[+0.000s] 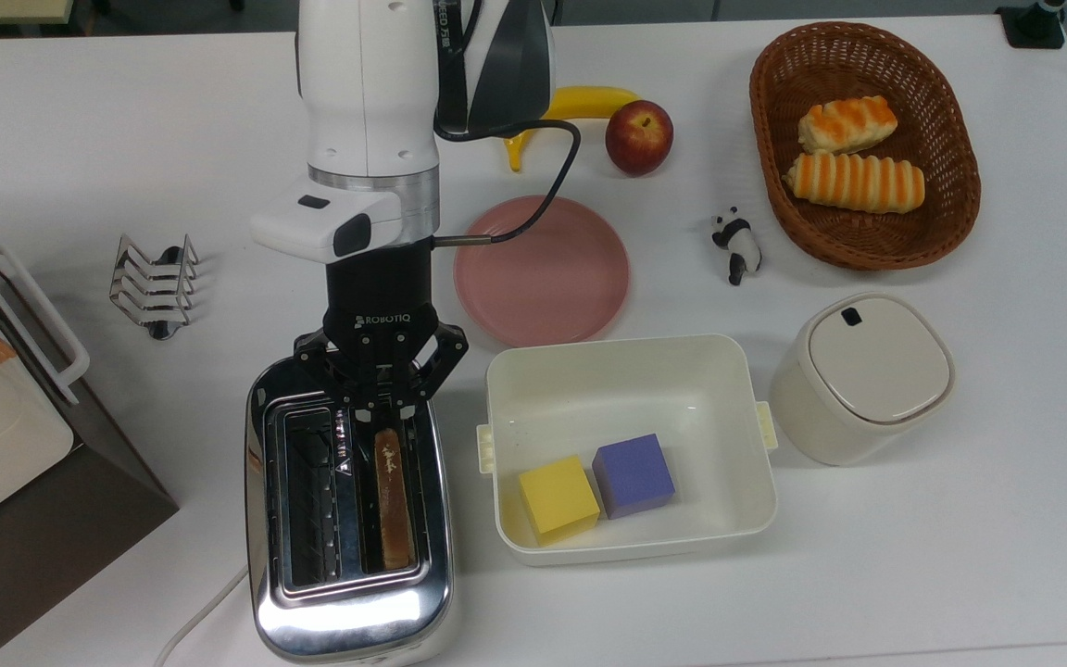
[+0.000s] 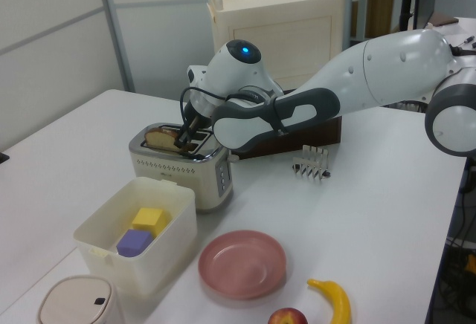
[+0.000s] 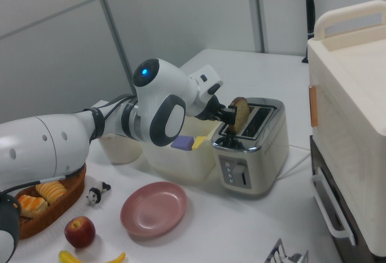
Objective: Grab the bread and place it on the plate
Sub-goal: 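Close the gripper on the bread slice and lift it out of the toaster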
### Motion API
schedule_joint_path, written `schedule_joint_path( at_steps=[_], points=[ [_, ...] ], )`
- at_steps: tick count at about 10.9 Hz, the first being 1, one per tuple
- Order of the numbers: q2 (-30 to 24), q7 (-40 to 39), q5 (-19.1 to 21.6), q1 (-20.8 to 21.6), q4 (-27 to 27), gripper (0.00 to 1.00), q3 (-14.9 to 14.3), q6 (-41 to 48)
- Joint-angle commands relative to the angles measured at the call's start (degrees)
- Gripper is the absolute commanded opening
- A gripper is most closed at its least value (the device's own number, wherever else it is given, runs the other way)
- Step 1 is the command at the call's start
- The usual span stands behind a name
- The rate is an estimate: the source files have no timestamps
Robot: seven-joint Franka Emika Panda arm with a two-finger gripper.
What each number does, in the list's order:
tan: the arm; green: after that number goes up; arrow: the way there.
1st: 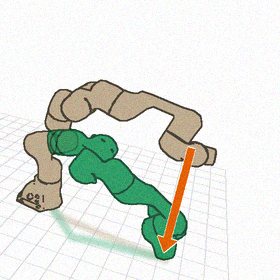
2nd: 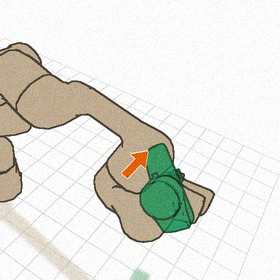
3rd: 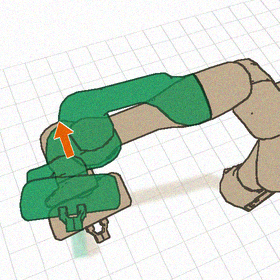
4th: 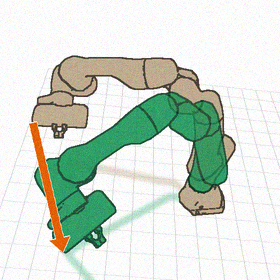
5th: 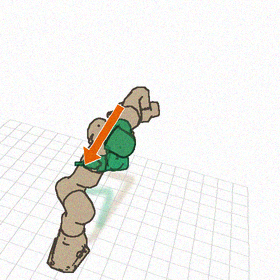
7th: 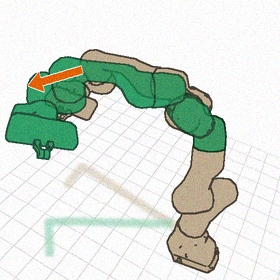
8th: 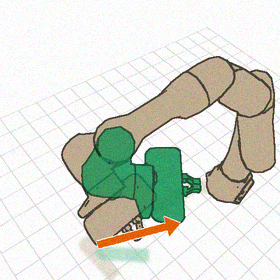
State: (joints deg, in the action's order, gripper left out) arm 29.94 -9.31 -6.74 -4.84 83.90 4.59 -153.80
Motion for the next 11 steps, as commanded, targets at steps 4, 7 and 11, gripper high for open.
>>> schedule_joint_path(
  at_steps=[4,7,11],
  points=[
    [-3.56,-0.10,-0.56,0.44,-1.37,0.00,-0.72,-0.45],
    [-8.39,0.08,0.32,0.53,-1.37,0.00,-0.63,-0.01],
    [-15.86,-0.01,0.85,0.53,-1.20,0.00,-0.10,18.48]
  ],
)
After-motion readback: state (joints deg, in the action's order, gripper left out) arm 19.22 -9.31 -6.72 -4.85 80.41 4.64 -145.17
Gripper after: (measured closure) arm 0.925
